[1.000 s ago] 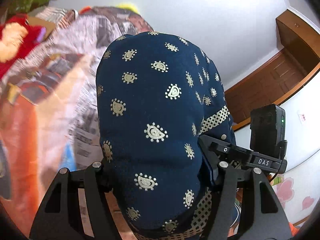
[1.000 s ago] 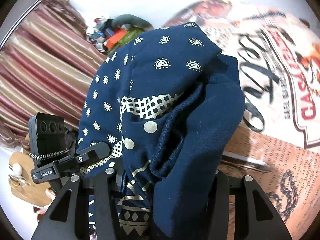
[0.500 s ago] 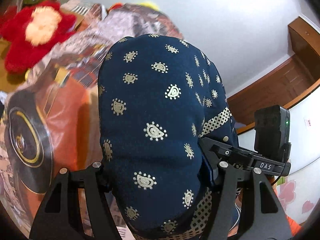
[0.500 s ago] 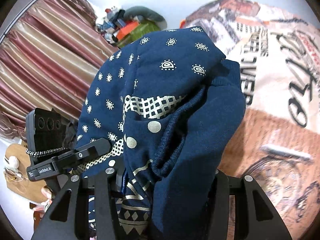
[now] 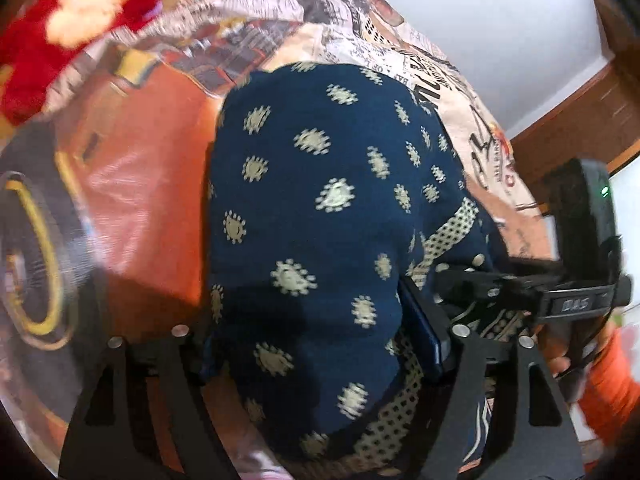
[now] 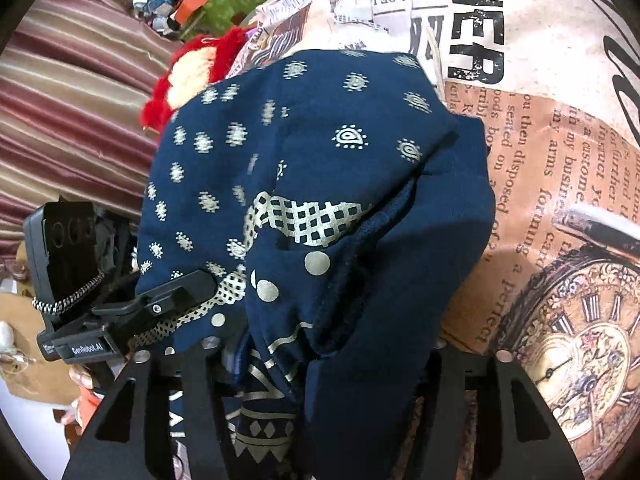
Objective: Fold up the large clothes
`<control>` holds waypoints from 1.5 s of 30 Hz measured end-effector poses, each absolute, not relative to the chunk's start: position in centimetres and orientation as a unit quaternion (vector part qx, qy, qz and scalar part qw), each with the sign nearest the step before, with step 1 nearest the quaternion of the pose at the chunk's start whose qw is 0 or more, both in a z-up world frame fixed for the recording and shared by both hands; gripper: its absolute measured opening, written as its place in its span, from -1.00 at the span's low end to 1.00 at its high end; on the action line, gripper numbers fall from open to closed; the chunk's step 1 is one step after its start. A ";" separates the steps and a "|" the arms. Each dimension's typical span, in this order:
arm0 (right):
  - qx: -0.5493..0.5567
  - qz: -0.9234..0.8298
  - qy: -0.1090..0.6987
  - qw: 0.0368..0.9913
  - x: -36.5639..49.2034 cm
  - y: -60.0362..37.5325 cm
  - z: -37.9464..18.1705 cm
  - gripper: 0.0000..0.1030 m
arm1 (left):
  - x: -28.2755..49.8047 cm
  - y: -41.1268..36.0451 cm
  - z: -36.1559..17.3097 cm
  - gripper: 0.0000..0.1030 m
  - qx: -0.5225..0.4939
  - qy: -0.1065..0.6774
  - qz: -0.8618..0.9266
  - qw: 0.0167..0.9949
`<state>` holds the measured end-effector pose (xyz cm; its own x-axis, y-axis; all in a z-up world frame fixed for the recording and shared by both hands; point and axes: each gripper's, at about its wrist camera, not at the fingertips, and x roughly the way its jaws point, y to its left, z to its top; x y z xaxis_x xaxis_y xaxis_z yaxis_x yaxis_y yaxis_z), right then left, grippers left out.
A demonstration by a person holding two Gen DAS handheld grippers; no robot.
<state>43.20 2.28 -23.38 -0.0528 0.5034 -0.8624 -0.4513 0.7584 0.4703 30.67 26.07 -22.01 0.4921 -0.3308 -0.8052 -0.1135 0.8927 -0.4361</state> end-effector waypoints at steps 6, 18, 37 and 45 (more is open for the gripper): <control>-0.068 0.350 0.600 0.716 41.8 1.4 -21.5 0.66 | 27.2 24.9 -19.8 0.52 -0.134 0.476 -0.010 0.869; -0.142 0.325 0.581 0.733 37.2 -3.8 -19.2 0.74 | 22.7 22.2 -19.8 0.57 -0.087 0.478 0.042 0.873; -0.112 0.364 0.406 0.831 29.2 -6.3 -5.1 0.74 | 14.4 18.1 -4.7 0.57 -0.054 0.319 0.080 0.943; -0.050 0.396 0.243 0.884 22.9 -8.1 4.6 0.74 | 9.3 14.5 3.4 0.57 -0.056 0.184 0.068 0.979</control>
